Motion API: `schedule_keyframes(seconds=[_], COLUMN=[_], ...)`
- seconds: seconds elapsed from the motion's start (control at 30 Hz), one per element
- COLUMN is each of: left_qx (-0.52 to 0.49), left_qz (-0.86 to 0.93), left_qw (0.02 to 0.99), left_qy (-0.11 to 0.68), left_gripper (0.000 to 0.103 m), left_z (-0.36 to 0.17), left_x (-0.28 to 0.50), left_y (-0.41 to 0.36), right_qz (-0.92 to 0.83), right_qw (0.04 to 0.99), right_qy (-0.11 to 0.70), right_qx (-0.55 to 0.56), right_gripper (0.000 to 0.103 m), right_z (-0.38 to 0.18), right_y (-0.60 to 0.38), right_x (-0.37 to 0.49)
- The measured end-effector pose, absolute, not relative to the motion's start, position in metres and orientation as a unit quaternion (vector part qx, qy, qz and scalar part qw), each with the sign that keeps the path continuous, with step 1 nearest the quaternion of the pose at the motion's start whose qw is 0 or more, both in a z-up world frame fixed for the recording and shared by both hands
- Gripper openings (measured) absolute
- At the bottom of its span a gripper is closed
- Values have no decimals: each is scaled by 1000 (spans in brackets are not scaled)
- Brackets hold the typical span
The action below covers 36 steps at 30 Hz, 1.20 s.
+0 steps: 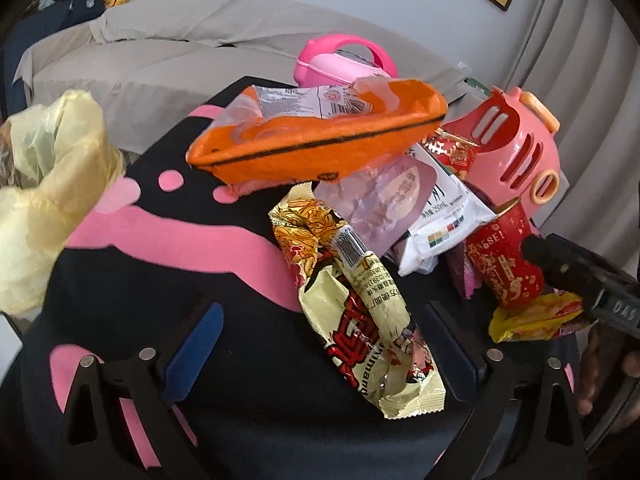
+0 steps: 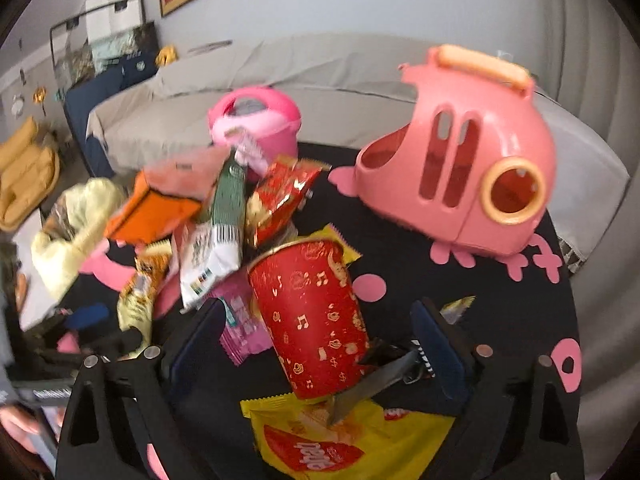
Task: Collect trash
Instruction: 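Grasp the gold snack wrapper with the left gripper while the right gripper grasps the red paper cup, then carry the wrapper and red cup to the yellow bag and release both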
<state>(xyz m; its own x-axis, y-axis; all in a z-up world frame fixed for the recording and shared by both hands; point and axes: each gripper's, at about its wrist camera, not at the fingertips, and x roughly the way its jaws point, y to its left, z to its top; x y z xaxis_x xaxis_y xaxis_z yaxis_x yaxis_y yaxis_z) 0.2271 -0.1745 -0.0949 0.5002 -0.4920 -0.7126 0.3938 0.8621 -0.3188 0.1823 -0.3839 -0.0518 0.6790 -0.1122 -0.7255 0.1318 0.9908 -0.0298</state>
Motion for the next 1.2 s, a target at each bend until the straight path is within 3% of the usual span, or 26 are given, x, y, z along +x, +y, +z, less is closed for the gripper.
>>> schedule_keyframes(seconds=[0.1, 0.13, 0.23, 0.27, 0.3, 0.37, 0.4, 0.53, 0.6, 0.63, 0.67, 0.83, 1.1, 1.13, 1.2], left_qx=[-62, -63, -66, -66, -66, -66, -66, -62, -47, -37, -28, -16, -16, -12, -8], left_qz=[-260, -260, -274, -278, -283, -284, -285, -284, -279, -276, -275, -285, -308, -302, -292], left_qw=[857, 858, 851, 849, 848, 850, 853, 867, 874, 878, 881, 880, 888, 894, 902], left_qy=[441, 440, 443, 444, 444, 438, 433, 405, 395, 390, 384, 379, 341, 331, 318], left_gripper=[83, 82, 64, 56, 55, 53, 53, 52, 52, 52, 52, 52, 52, 52, 52], left_z=[-96, -94, -92, -91, -89, -84, -79, -59, -50, -46, -42, -30, -11, -8, -4], left_x=[232, 233, 237, 238, 238, 236, 235, 227, 222, 219, 216, 207, 191, 190, 190], left_y=[-176, -177, -181, -182, -181, -178, -174, -159, -152, -148, -145, -128, -108, -105, -100], right_qz=[-68, -69, -58, -56, -53, -46, -40, -37, -56, -63, -65, -56, -61, -55, -50], right_qw=[912, 911, 907, 909, 911, 915, 918, 922, 923, 926, 930, 913, 879, 877, 873], right_qy=[404, 405, 416, 413, 408, 400, 393, 383, 380, 372, 363, 398, 469, 476, 483], right_qx=[-8, -14, -12, -4, 4, 22, 34, 33, 22, 12, 1, -67, -52, -45, -37], right_gripper=[89, 79, 47, 43, 38, 15, 13, 17, 49, 84, 97, 97, 92, 89, 64], right_z=[-58, -58, -55, -52, -48, -39, -34, -20, -14, -11, -8, -6, -44, -47, -49], right_y=[-381, -380, -382, -383, -385, -387, -389, -386, -384, -382, -380, -368, -373, -374, -374], right_x=[190, 192, 194, 191, 188, 181, 177, 168, 169, 169, 168, 192, 232, 233, 233])
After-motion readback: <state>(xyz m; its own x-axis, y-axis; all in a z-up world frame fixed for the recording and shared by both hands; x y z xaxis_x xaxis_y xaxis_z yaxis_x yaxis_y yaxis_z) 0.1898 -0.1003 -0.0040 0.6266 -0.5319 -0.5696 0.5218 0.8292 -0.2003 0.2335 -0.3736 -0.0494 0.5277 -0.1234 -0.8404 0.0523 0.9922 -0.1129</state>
